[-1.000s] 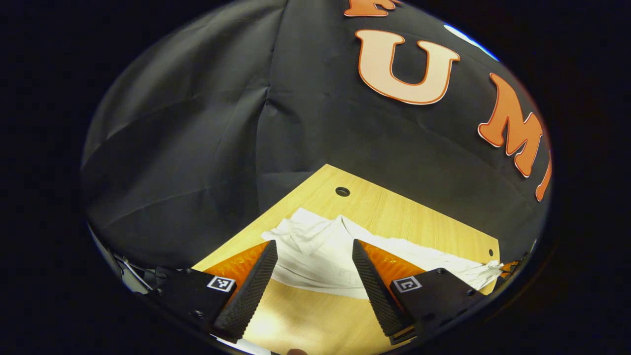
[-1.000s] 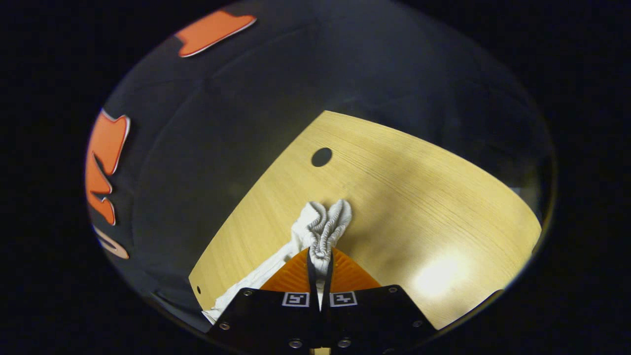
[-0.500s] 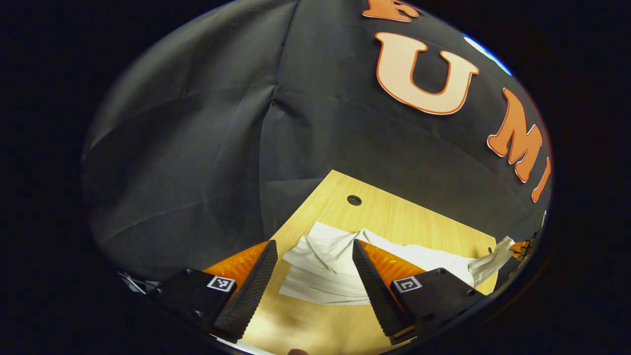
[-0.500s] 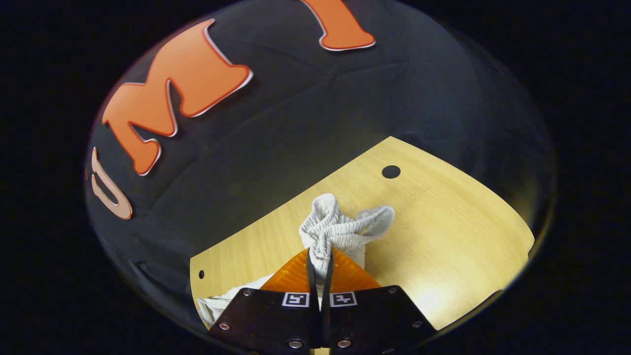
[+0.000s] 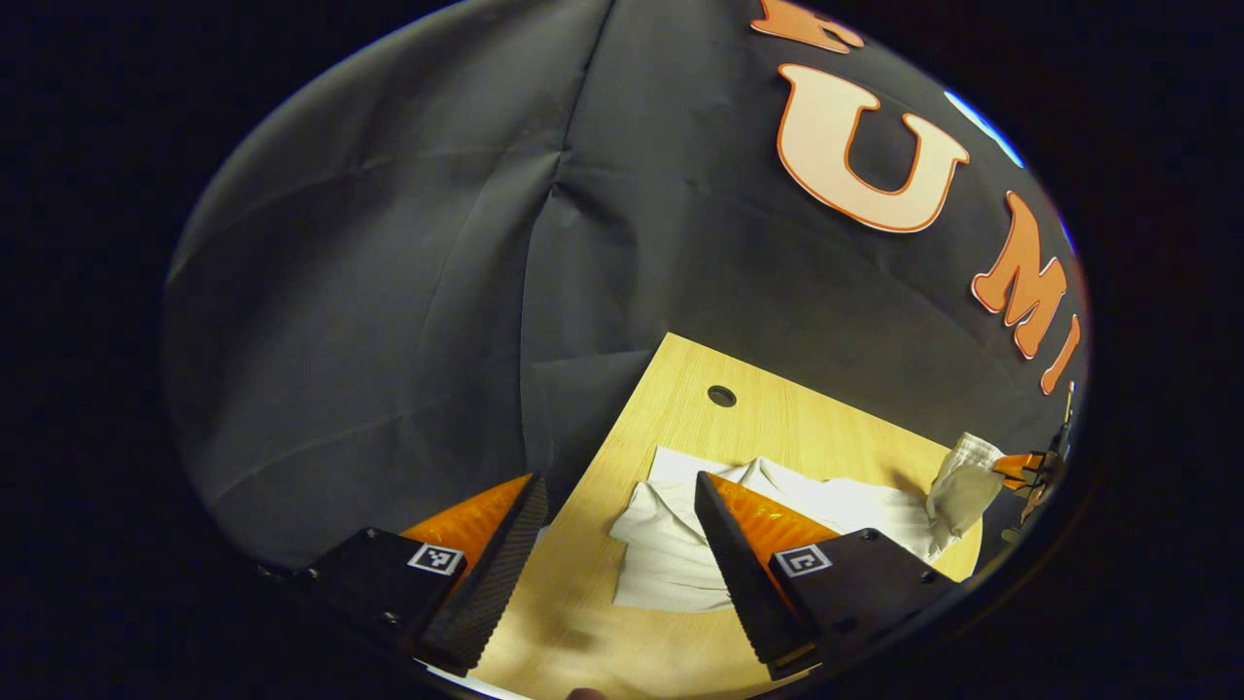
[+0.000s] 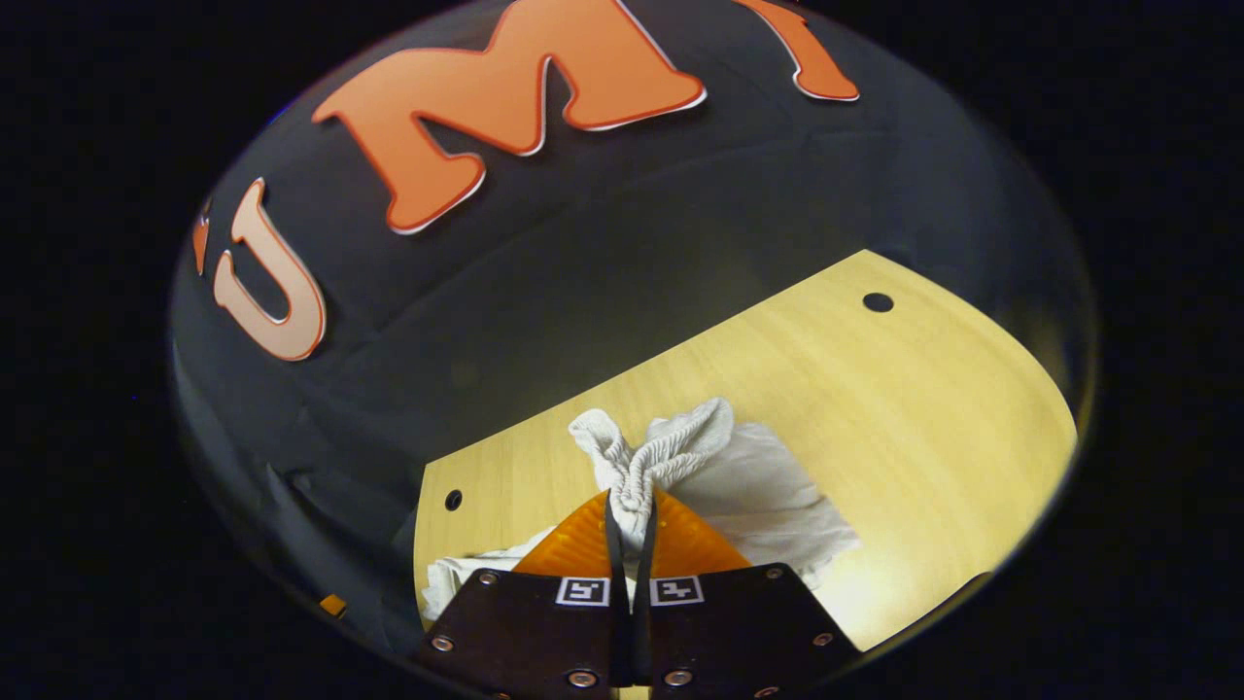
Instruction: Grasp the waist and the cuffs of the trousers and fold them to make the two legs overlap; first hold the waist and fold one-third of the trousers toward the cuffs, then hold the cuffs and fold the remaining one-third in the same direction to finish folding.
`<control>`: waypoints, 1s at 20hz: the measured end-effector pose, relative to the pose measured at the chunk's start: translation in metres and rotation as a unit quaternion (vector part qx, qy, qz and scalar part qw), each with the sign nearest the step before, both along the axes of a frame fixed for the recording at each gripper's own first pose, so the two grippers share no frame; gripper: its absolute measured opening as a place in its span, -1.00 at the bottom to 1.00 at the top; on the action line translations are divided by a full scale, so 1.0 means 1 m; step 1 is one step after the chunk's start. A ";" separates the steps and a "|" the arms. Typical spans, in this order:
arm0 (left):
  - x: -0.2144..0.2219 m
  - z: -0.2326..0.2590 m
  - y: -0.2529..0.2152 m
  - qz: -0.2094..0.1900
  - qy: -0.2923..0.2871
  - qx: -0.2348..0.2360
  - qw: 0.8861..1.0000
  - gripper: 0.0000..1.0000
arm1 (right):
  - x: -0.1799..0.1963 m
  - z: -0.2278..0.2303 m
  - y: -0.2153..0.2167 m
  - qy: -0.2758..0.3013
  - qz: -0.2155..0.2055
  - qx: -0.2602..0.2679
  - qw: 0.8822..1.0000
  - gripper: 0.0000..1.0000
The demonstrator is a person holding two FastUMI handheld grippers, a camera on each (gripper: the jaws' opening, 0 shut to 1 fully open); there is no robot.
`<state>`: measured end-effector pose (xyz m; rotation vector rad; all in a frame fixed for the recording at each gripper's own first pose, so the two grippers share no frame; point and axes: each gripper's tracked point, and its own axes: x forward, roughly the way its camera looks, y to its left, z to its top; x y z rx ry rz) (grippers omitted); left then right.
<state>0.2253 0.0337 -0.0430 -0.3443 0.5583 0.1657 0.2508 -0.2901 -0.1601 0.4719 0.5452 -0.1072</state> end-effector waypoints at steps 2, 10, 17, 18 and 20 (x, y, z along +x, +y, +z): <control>0.000 0.000 0.004 -0.002 -0.001 0.002 1.000 1.00 | 0.009 -0.001 0.004 0.015 0.013 -0.007 1.000 -0.99; 0.000 -0.001 0.006 0.002 0.010 -0.010 1.000 1.00 | 0.038 0.004 0.017 0.079 0.036 -0.019 0.996 -0.89; 0.001 -0.012 0.005 0.003 0.016 -0.035 0.999 1.00 | 0.024 0.013 0.018 0.092 0.068 0.018 0.993 0.05; 0.001 -0.017 0.004 0.001 0.020 -0.043 0.999 1.00 | 0.021 0.016 0.018 0.087 0.069 0.018 0.994 0.53; 0.005 -0.030 -0.001 -0.005 0.029 -0.066 0.997 1.00 | 0.014 0.026 0.019 0.074 0.069 0.021 0.995 0.92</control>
